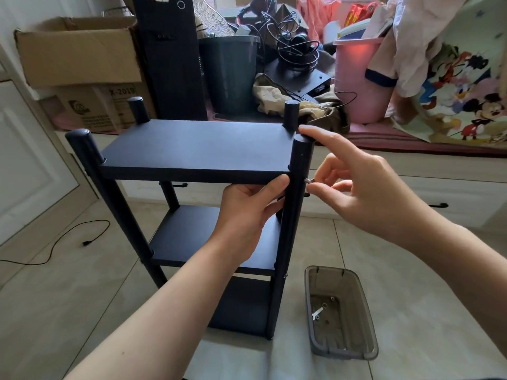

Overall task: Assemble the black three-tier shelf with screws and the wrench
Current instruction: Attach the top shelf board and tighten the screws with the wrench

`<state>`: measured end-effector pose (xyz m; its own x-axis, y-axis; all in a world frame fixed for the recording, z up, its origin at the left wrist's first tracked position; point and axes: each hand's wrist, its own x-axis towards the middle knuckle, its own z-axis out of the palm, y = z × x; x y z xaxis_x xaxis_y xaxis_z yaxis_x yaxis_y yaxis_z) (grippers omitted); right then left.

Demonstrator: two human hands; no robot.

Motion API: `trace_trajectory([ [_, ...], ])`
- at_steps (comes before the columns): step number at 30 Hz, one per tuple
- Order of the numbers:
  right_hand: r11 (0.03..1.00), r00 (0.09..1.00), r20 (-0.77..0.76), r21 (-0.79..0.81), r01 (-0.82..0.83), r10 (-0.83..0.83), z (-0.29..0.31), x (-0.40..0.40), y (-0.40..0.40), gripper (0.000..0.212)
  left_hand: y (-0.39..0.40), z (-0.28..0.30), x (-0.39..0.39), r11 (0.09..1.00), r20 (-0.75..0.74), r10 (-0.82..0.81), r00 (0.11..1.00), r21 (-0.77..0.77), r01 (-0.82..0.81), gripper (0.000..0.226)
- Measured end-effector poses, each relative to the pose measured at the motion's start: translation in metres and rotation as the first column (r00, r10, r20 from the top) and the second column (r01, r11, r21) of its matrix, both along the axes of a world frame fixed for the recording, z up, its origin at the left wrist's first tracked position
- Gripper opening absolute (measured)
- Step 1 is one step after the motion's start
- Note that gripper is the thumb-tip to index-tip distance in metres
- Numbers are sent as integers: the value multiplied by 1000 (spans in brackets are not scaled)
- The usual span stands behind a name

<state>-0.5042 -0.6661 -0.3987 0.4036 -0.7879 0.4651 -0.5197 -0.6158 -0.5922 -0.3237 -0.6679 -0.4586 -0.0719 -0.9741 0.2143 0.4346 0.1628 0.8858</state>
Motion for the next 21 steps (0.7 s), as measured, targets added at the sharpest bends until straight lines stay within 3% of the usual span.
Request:
trace_trajectory([
  [5,1000,1000,-20,-11,14,-14,3,2,1,75,1,0,-1,1000,-3,2,1000,-2,-2,24],
  [21,996,999,-5,-76,45,-45,-4,4,-2,72,2,1,0,1000,-2,-8,1000,-5,8,24],
])
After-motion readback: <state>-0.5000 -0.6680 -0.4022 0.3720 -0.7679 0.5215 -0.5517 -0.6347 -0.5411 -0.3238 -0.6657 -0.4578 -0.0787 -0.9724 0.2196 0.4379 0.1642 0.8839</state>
